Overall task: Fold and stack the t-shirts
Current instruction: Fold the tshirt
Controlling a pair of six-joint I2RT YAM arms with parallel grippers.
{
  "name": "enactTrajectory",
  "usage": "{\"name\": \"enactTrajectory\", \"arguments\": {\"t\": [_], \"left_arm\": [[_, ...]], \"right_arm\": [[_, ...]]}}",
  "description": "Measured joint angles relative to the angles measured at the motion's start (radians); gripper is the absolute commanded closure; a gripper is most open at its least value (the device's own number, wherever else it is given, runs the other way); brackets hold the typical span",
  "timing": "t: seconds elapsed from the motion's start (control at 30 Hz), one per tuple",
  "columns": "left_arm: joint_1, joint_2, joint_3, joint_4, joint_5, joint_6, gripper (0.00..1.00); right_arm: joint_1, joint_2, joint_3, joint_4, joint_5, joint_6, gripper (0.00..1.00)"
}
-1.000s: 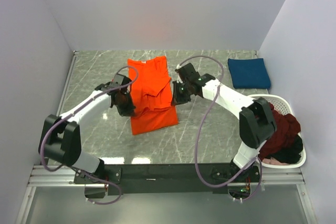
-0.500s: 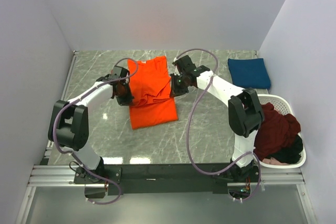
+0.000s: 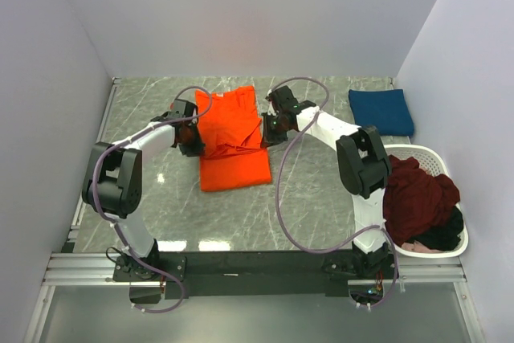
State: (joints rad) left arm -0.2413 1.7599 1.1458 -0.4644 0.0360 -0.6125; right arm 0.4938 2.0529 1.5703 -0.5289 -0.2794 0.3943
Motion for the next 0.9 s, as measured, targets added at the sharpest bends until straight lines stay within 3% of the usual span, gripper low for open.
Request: {"name": "enactTrajectory", "arguments": {"t": [0.17,0.3,0.4,0.57,0.63,0.73,0.9], "left_arm": [[0.010,0.001,0.000,0.031,-0.014,0.003,0.46],[0.011,-0.031,0.000,0.029,-0.045,-0.003,0.40],[0.010,-0.114,-0.012,0.021,-0.072,-0.018,0.41],[-0.039,-0.336,-0.076,0.026,-0.113,-0.070,0.48],[-0.087,-0.406,-0.114,0.035,-0.114,-0.094,0.57],[-0.154,-0.448,-0.192,0.075,-0.109,-0.135,0.73],[-0.197,-0.395,-0.331,0.117,-0.090,-0.196,0.84]], "right_arm": [[-0.006,0.020,0.000,0.013,0.009,-0.002,0.76],[-0.008,0.013,0.001,0.023,0.030,-0.018,0.67],[-0.008,-0.024,-0.010,0.034,0.055,-0.027,0.66],[0.010,-0.177,-0.074,0.093,0.082,-0.039,0.68],[0.033,-0.224,-0.087,0.123,0.078,-0.048,0.74],[0.082,-0.238,-0.098,0.170,0.066,-0.052,0.81],[0.137,-0.172,-0.119,0.197,0.021,-0.051,0.85]]}}
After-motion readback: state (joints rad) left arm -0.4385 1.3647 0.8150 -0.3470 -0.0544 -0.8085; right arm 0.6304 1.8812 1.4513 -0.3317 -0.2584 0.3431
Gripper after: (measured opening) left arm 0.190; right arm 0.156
